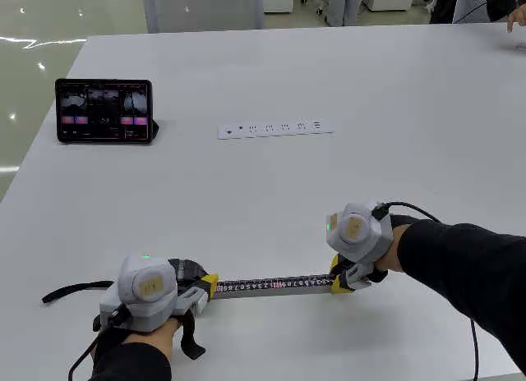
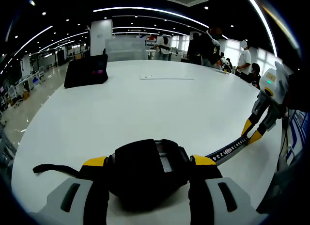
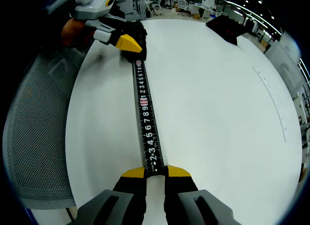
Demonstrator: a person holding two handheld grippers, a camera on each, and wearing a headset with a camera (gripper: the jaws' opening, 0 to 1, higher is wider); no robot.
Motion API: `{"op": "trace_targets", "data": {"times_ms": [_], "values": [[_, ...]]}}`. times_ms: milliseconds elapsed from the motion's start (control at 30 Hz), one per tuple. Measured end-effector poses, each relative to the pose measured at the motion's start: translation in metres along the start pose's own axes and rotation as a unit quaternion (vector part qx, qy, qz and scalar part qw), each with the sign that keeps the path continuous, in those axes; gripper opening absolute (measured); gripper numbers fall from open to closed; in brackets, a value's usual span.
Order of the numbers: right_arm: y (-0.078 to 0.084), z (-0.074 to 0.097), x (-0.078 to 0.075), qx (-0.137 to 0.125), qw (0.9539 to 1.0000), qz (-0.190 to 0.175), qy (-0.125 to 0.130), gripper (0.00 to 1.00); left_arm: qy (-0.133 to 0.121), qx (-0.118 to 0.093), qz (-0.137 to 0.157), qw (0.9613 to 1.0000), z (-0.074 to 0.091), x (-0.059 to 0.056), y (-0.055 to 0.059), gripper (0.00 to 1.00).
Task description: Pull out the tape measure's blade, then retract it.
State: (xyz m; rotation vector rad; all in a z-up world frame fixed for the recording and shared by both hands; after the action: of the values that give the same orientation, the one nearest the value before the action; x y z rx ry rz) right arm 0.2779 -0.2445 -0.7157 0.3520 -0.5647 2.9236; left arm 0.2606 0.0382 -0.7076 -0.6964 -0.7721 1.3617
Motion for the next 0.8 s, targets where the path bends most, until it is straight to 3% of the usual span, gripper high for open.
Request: {"op": "trace_targets", "data": {"times_ms": [800], "values": [[-0.010, -0.005, 0.001, 0.002, 1.0000, 0.005, 0.000, 0.10, 0.001, 0.000, -0.002, 1.0000, 0.000, 0.000, 0.000, 0.62]]}}
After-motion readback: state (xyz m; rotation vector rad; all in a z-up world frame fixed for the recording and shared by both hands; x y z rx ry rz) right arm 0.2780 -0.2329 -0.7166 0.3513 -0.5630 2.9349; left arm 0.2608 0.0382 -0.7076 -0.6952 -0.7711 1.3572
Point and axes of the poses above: the centre of the closed fingertips' face, and the gripper's own axes: z roughly backward along the fingers, x roughly to its left, y roughly out of its underside, the point moved 7 cm from there along z, roughly backward along the fingers, and after that the axes turned 13 degrees about -y, right-handed, at the moved point
